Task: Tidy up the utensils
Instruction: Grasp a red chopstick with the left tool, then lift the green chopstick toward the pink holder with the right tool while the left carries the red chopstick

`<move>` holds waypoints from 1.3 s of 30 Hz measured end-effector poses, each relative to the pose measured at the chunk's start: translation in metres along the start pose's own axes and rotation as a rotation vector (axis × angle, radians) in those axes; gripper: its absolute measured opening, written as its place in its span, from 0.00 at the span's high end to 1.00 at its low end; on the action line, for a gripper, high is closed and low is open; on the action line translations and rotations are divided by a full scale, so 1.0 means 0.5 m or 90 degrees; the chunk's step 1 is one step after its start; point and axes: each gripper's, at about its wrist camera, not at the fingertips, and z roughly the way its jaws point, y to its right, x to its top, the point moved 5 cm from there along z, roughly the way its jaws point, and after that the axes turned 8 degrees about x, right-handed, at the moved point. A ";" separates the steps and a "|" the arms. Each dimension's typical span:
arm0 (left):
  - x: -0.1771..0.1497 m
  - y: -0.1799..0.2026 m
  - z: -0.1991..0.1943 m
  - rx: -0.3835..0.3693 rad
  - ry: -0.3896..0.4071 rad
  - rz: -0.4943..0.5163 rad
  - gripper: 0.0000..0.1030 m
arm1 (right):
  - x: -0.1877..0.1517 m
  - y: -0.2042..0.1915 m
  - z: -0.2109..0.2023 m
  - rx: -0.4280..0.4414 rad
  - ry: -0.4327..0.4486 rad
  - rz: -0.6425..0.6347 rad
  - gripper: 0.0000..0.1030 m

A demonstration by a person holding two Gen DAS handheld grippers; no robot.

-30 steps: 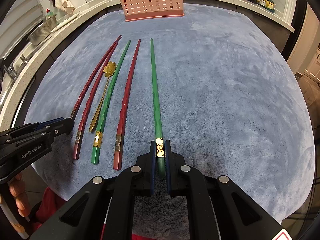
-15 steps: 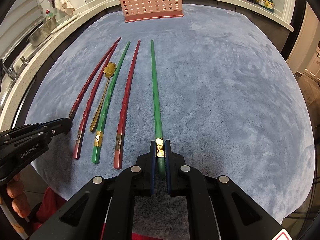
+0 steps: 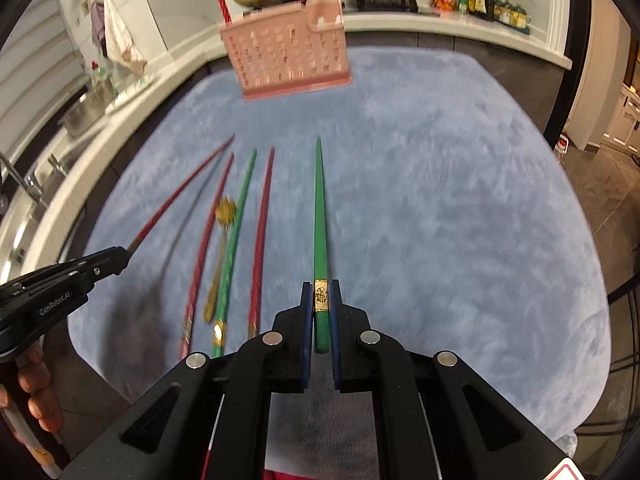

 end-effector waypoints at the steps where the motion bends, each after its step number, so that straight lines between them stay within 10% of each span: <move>1: 0.013 -0.003 -0.010 0.000 0.009 -0.003 0.93 | 0.011 0.000 -0.009 0.000 0.009 -0.001 0.93; 31: 0.534 -0.031 -0.255 0.014 0.292 -0.037 1.00 | 0.540 -0.016 -0.185 0.050 0.273 -0.020 0.93; 39: 0.512 -0.080 -0.222 0.009 0.264 -0.056 1.00 | 0.540 -0.034 -0.180 0.056 0.274 -0.028 0.93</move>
